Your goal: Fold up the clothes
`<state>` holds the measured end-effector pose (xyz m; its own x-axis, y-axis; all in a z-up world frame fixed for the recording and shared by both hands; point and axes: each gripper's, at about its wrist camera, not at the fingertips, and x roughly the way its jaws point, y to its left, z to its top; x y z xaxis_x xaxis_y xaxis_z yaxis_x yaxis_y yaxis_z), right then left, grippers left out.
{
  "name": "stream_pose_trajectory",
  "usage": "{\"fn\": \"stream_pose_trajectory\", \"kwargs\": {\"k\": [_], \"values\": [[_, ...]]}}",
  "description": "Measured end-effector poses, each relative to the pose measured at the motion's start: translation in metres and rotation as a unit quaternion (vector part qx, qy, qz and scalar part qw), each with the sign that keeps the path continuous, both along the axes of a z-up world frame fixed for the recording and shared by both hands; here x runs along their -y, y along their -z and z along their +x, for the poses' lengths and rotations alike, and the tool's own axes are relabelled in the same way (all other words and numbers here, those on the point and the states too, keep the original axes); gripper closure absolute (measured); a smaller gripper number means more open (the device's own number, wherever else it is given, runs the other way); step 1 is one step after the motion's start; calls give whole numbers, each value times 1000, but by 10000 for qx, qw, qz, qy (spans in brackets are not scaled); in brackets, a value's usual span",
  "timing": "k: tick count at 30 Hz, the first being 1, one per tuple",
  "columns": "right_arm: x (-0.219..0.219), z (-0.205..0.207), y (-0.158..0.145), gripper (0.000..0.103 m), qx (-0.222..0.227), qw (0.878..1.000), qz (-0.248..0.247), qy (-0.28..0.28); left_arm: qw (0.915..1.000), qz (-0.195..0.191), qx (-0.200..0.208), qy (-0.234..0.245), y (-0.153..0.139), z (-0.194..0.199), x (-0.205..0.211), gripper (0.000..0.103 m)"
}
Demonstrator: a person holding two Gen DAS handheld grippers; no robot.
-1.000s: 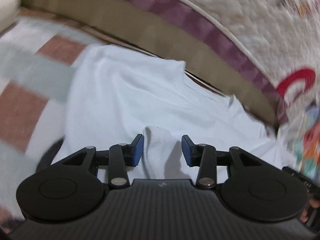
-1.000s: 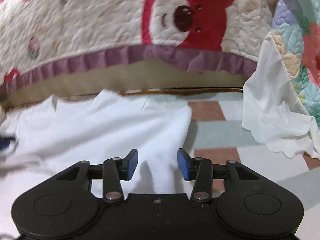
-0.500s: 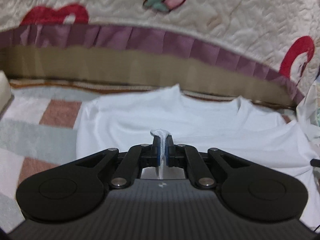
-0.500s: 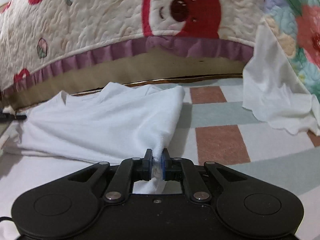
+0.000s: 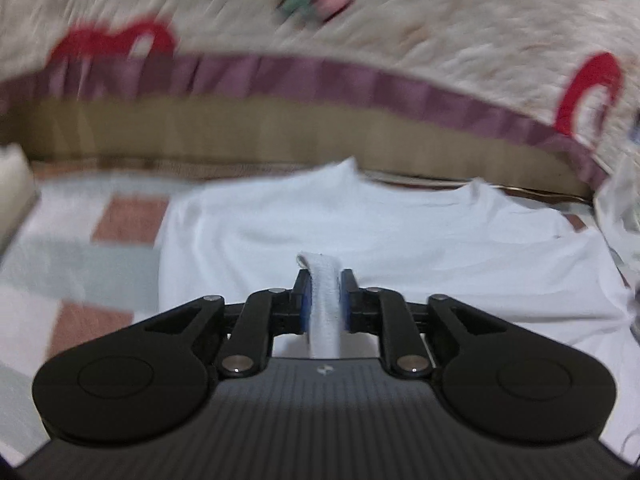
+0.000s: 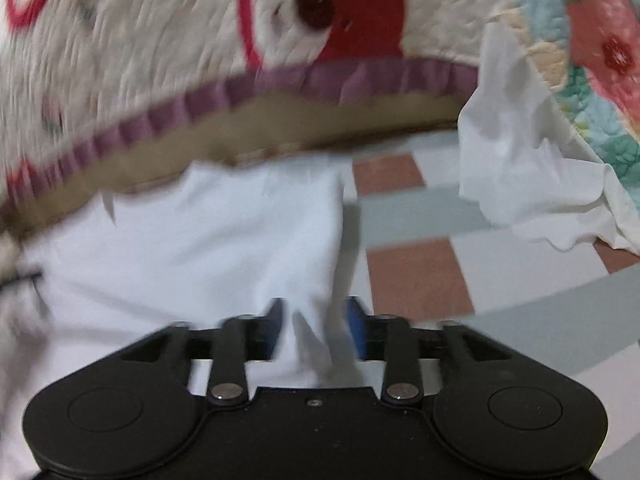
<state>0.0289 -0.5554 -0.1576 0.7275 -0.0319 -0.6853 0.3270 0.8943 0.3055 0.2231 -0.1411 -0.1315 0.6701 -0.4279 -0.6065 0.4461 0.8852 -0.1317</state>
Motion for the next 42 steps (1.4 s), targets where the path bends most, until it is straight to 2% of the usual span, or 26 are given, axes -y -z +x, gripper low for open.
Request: {"fn": "stream_pose_trajectory", "kwargs": {"k": [3, 4, 5, 6, 7, 9, 10, 13, 15, 16, 17, 20, 24, 26, 28, 32, 34, 39, 40, 41, 42], "values": [[35, 22, -16, 54, 307, 9961, 780, 261, 9973, 4, 363, 644, -16, -25, 31, 86], [42, 32, -18, 55, 275, 9959, 821, 247, 9956, -39, 351, 866, -20, -27, 45, 86], [49, 42, -20, 62, 237, 9958, 853, 229, 9938, -124, 262, 1076, -24, -25, 63, 86], [55, 52, -22, 75, 199, 9957, 884, 211, 9913, -209, 167, 1286, -27, -24, 82, 86], [62, 62, -24, 98, 162, 9955, 916, 193, 9882, -308, -57, 1500, -26, -18, 103, 86], [59, 63, -15, 98, 77, 9970, 759, -152, 9795, -480, -543, 1881, -22, -5, 148, 88], [57, 63, -10, 98, 34, 9972, 678, -329, 9747, -481, -814, 2026, -17, 0, 169, 95], [51, 56, 10, 92, -241, 9969, 538, -526, 9692, -240, -1021, 2228, -2, 14, 227, 96], [47, 42, 19, 84, -162, 9958, 600, -676, 9692, 25, -907, 2288, 6, 19, 256, 96], [45, 34, 23, 70, -106, 9954, 637, -707, 9673, 61, -933, 2356, 9, 22, 270, 96], [43, 26, 28, 65, -50, 9950, 674, -735, 9654, 96, -957, 2424, 13, 25, 283, 96], [43, 9, 37, 65, 202, 9917, 991, -797, 9572, 60, -890, 2752, 15, 27, 312, 96], [40, -2, 42, 65, 336, 9920, 885, -837, 9393, 193, -1123, 3235, 22, 33, 350, 94], [41, -4, 44, 65, 421, 9917, 825, -896, 9381, 315, -1119, 3263, 28, 35, 359, 94], [40, -7, 46, 66, 469, 9918, 692, -964, 9345, 210, -1290, 3311, 32, 38, 363, 93], [43, -15, 49, 65, 635, 9906, 804, -912, 9209, 141, -1675, 3518, 34, 39, 367, 79], [41, -20, 51, 66, 702, 9902, 718, -967, 9165, 284, -1618, 3648, 32, 35, 368, 78], [32, -24, 48, 66, 754, 9908, 321, -1073, 9206, 516, -1436, 3594, 33, 28, 372, 77], [30, -24, 48, 66, 756, 9908, 227, -1100, 9216, 549, -1370, 3589, 33, 26, 373, 80], [29, -24, 48, 66, 753, 9908, 160, -1114, 9212, 618, -1258, 3630, 32, 22, 374, 97], [27, -24, 47, 66, 751, 9907, 93, -1128, 9206, 688, -1144, 3670, 32, 19, 374, 101]]}}
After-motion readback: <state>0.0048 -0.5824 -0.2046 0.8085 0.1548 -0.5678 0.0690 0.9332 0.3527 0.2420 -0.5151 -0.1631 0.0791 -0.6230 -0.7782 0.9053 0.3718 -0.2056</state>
